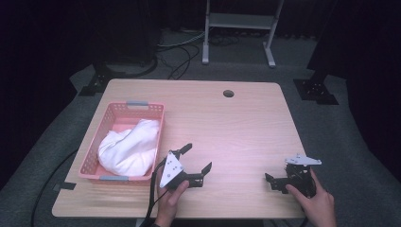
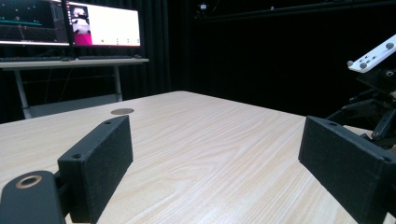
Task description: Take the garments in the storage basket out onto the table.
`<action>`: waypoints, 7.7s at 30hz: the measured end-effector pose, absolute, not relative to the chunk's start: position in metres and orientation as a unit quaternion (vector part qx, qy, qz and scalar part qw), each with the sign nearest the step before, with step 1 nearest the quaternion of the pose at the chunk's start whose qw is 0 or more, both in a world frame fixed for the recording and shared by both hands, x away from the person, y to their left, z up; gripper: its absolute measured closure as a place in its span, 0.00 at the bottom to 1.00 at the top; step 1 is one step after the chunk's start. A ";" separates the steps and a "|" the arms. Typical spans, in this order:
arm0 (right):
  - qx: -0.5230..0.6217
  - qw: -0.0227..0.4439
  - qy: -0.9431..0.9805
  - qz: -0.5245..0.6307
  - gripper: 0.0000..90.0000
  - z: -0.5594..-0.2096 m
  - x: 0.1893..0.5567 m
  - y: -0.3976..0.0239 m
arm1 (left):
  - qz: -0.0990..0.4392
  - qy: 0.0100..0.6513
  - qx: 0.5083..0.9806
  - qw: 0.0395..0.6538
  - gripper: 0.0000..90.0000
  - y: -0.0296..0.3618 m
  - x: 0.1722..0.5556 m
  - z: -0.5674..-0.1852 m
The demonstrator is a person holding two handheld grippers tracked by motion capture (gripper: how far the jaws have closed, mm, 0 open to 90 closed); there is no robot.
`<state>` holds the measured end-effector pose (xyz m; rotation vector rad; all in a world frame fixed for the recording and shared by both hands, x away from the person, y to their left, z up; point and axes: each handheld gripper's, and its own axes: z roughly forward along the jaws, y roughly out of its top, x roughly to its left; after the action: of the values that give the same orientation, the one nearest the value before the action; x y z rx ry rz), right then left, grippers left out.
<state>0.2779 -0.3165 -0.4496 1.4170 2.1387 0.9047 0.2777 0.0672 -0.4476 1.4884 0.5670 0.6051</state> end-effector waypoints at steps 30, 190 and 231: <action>0.509 0.209 0.769 0.325 0.00 -0.450 0.278 -0.317 | 0.236 0.260 0.655 0.669 0.10 0.064 0.283 -0.418; 0.509 0.210 0.769 0.326 0.00 -0.450 0.278 -0.317 | 0.197 0.252 0.698 0.640 0.10 0.137 0.323 -0.292; 0.509 0.209 0.769 0.326 0.00 -0.450 0.278 -0.317 | 0.224 0.275 0.688 0.633 0.10 0.180 0.326 -0.285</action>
<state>0.2781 -0.3165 -0.4496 1.4158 2.1382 0.9057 0.3261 0.1802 -0.2849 1.5732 0.6284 0.5117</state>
